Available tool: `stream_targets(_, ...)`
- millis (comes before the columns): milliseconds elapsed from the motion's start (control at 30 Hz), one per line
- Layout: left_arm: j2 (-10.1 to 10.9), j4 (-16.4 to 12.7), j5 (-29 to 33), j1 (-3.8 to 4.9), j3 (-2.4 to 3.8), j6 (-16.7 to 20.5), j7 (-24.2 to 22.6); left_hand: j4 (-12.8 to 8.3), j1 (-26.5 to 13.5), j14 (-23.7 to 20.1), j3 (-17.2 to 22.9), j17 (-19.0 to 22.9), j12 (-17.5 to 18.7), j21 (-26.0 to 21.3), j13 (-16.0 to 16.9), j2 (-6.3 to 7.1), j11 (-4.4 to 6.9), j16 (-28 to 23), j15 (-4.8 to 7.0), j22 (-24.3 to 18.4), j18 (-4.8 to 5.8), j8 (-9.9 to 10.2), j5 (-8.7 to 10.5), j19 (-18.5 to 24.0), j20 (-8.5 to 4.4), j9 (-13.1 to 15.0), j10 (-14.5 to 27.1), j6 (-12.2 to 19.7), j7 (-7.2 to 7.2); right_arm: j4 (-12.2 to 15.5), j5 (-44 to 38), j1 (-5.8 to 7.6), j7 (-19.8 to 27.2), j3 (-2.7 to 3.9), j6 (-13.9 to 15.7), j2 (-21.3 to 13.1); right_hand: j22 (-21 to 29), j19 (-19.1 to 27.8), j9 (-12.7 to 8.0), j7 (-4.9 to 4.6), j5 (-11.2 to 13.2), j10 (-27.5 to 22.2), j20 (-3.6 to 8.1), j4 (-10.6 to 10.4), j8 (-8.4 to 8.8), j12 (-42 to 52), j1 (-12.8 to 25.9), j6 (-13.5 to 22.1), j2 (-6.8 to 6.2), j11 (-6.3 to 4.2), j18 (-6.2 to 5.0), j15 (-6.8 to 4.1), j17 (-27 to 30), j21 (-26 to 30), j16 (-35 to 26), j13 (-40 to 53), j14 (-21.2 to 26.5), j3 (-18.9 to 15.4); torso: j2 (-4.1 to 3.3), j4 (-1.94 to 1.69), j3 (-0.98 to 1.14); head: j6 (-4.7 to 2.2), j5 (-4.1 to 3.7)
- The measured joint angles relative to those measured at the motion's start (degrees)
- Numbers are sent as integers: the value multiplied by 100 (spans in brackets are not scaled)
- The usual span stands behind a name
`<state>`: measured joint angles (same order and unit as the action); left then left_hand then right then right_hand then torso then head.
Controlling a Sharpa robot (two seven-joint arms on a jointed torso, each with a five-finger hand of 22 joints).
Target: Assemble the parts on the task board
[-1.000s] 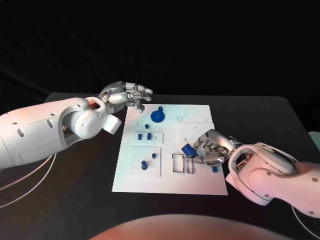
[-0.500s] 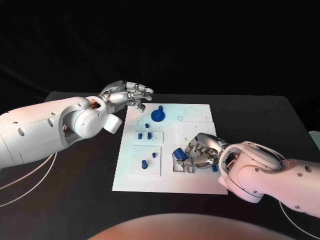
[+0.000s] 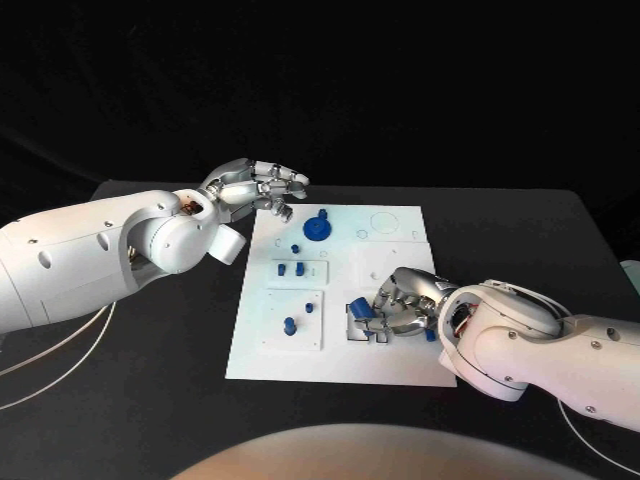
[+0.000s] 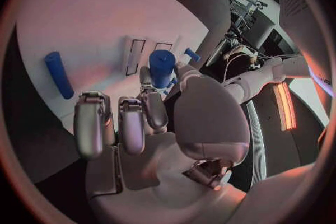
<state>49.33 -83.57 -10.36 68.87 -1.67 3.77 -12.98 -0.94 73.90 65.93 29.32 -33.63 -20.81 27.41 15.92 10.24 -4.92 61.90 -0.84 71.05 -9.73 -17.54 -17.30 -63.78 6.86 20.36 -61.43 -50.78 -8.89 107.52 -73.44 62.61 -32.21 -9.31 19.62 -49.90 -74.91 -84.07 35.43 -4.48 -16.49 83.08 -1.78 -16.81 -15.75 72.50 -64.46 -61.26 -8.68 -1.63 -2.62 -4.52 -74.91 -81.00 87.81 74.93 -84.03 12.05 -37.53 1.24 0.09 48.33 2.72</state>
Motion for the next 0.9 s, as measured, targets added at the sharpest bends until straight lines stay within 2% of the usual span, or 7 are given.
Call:
stream_targets(200,1,-1,0,0,0,-8,4,0,0,0,0,0,0,0,0,0,0,0,0,0,0,0,0,0,0,0,0,0,0,-20,-41,0,-9,0,-65,11,0,-5,41,39,11,9,5,14,-25,0,124,-81,-63,-8,0,0,0,0,0,0,0,-22,-1,2,-1,13,4)
stream_targets(367,2,-4,0,0,0,-13,7,0,0,0,0,0,0,0,0,0,0,0,0,0,0,0,0,0,0,0,0,0,0,-44,-76,0,-13,-1,-85,48,0,-5,73,170,84,19,5,-2,-44,0,272,-231,-92,-18,0,-19,0,24,-3,-1,20,-129,-2,2,-2,15,8)
stream_targets(433,3,-4,0,0,0,-15,9,0,0,0,0,-1,0,0,0,0,0,0,0,0,0,0,-24,0,0,0,0,0,0,-53,-89,0,-14,-1,-86,54,0,-5,100,199,144,19,5,-1,-45,0,358,-261,-82,-18,0,-20,0,24,-3,-1,20,-196,-2,1,-3,15,9)
stream_targets(500,4,-8,0,0,0,-17,11,0,0,0,0,-1,0,0,0,0,0,0,0,0,0,0,-25,0,0,0,0,0,0,-65,-108,0,-15,-1,-87,54,0,-5,138,237,327,19,5,-4,-66,-34,462,-298,-83,-18,0,-20,0,35,-3,-1,20,-343,-2,-2,-5,15,9)
stream_targets(700,11,-10,0,0,0,-24,21,0,0,0,0,-1,0,0,1,0,0,0,0,0,0,0,-25,0,0,0,0,0,0,-92,-150,0,-19,-1,-90,74,-4,-5,205,210,678,17,4,-16,-43,-133,625,-270,-132,-17,0,-20,0,102,-3,-1,20,-793,-1,-4,-8,27,21)
stream_targets(767,11,-12,0,0,0,-26,24,0,0,0,0,4,0,0,1,0,0,0,0,0,0,0,-24,0,0,0,-1,0,0,-106,-163,0,-19,0,-90,84,-4,-4,229,188,764,-5,5,-18,-43,-145,675,-249,-89,2,0,-20,0,113,-3,-1,20,-948,1,-3,-8,29,24)
stream_targets(900,12,-14,0,0,0,-28,29,0,0,0,0,4,0,0,-6,0,0,0,0,0,0,0,-24,0,0,0,0,20,-20,-143,-193,0,-21,0,-90,102,-4,-4,287,173,729,-21,4,-21,-14,-211,830,-228,18,15,0,-20,0,150,-3,-1,20,-1448,2,-1,-8,30,25)
